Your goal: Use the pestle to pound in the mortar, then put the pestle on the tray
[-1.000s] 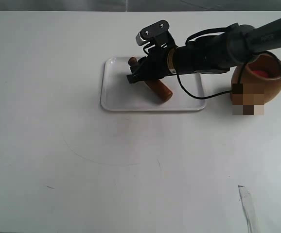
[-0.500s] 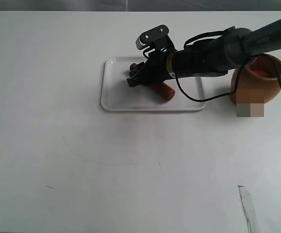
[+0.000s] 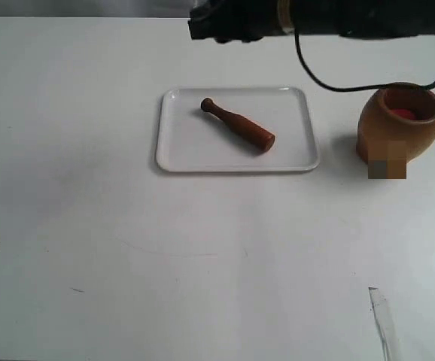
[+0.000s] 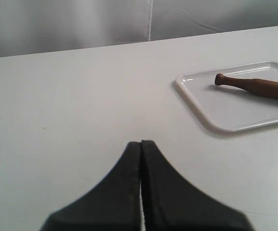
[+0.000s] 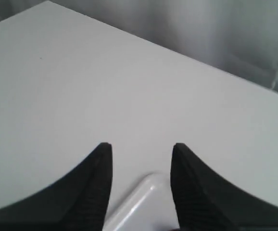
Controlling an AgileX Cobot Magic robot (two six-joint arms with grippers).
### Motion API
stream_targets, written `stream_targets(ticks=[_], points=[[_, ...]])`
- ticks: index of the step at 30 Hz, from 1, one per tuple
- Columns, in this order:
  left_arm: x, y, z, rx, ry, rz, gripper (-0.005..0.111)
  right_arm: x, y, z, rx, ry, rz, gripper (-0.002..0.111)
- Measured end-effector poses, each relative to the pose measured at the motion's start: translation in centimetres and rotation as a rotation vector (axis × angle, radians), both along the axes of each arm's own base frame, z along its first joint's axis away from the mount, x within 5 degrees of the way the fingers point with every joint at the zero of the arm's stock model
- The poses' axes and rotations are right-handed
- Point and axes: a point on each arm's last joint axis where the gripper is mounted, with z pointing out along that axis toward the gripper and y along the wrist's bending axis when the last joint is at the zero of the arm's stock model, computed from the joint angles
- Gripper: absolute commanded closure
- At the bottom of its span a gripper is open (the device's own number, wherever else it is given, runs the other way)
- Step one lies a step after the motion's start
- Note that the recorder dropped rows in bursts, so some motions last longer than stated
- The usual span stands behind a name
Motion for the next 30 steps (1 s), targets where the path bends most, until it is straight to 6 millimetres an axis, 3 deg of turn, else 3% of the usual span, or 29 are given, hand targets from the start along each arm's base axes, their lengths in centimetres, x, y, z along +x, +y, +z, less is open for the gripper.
stream_targets(ticks=[4,12,22,30], points=[[0.0,0.0,0.0,0.0,0.0,0.0,0.107,-3.0,-1.2,4.4,0.015,-0.035,0.06,0.108],[0.0,0.0,0.0,0.0,0.0,0.0,0.107,-9.4,-4.5,7.2,0.051,-0.031,0.167,0.108],[0.0,0.0,0.0,0.0,0.0,0.0,0.107,-18.1,-7.6,5.8,0.105,0.108,0.476,0.108],[0.0,0.0,0.0,0.0,0.0,0.0,0.107,-20.4,-8.2,5.4,0.129,0.171,0.608,0.108]])
